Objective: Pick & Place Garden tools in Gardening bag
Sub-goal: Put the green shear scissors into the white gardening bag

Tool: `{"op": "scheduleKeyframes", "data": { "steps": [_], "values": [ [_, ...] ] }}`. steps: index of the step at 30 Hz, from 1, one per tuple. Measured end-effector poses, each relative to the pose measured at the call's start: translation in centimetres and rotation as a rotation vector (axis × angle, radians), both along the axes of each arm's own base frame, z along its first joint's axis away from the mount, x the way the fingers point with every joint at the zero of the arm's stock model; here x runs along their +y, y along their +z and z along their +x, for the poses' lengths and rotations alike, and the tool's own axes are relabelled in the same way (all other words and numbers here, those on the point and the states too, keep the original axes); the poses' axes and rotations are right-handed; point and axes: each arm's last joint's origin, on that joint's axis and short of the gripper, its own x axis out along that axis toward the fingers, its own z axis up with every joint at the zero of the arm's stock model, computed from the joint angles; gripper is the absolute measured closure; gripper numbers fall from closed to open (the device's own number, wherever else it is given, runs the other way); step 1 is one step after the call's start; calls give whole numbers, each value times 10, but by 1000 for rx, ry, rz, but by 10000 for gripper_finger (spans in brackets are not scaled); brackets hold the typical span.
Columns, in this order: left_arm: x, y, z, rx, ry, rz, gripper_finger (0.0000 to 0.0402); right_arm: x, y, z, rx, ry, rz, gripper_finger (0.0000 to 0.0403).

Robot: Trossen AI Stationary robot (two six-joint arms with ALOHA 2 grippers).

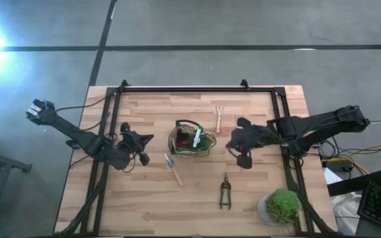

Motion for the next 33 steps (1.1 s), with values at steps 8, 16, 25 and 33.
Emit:
{"op": "scheduleKeyframes", "data": {
  "steps": [8,16,25,33],
  "values": [
    [-2,0,4,-20,-2,-13,389,-10,-42,-7,81,-188,-39,394],
    [-2,0,4,-19,-4,-13,388,-9,-54,-9,125,-235,143,394],
    [-2,0,4,-56,10,-82,384,-3,-51,-10,160,-165,238,394],
    [-4,-3,4,-27,-37,-102,345,3,-52,-11,204,-165,400,394]
  ]
}}
